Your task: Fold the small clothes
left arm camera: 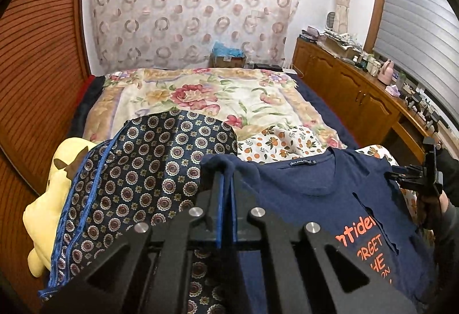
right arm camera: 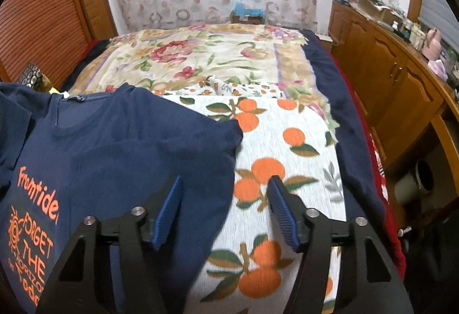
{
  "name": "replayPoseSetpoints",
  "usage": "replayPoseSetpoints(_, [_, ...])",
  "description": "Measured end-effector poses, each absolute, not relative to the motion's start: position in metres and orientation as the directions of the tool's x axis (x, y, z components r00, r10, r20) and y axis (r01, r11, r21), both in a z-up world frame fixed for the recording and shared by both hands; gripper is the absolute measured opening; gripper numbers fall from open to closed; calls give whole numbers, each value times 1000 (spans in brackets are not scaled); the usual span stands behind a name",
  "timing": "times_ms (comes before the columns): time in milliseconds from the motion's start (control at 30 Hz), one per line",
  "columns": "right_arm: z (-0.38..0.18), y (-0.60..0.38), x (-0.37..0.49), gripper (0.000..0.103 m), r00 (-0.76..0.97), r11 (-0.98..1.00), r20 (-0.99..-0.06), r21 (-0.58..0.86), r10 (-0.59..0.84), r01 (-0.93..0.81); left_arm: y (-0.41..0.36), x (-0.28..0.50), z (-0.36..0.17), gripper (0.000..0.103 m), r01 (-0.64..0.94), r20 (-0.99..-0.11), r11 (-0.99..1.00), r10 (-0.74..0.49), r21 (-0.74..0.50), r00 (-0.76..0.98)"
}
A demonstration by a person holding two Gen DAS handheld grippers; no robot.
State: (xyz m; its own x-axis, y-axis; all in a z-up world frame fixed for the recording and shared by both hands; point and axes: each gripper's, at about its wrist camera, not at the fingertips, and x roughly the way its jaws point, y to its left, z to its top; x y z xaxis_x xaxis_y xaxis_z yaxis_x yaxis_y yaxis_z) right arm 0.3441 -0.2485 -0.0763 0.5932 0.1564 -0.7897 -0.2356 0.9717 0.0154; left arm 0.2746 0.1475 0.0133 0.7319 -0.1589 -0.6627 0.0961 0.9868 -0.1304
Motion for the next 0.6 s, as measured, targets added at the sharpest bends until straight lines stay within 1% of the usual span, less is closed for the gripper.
replayPoseSetpoints(33, [-76, -246, 347, 47, 594, 970, -788, 14, 160, -243, 147, 275, 12, 1, 99, -664, 986, -163, -133, 729])
replayPoseSetpoints(67, [-76, -244, 349, 38, 591, 966, -787, 20, 174, -258, 146, 273, 10, 1, 102, -664, 985, -167, -136, 729])
replayPoseSetpoints(100, [-76, -244, 350, 33, 590, 963, -786, 23, 183, -267, 145, 272, 10, 1, 113, -662, 983, -183, -147, 727])
replayPoseSetpoints(167, [-76, -238, 353, 12, 589, 958, -783, 27, 199, -287, 141, 268, 11, 0, 121, -652, 981, -191, -152, 734])
replayPoseSetpoints(200, [-75, -237, 354, 7, 586, 954, -781, 41, 216, -297, 139, 265, 12, 0, 125, -645, 980, -196, -155, 738])
replayPoseSetpoints(267, [-70, -236, 350, 4, 595, 947, -762, 74, 256, -313, 135, 253, 16, 0, 133, -622, 977, -210, -168, 754])
replayPoseSetpoints(600, [-9, -232, 287, 3, 712, 931, -617, 96, 334, -353, 131, 176, 39, 0, 164, -520, 964, -251, -207, 817])
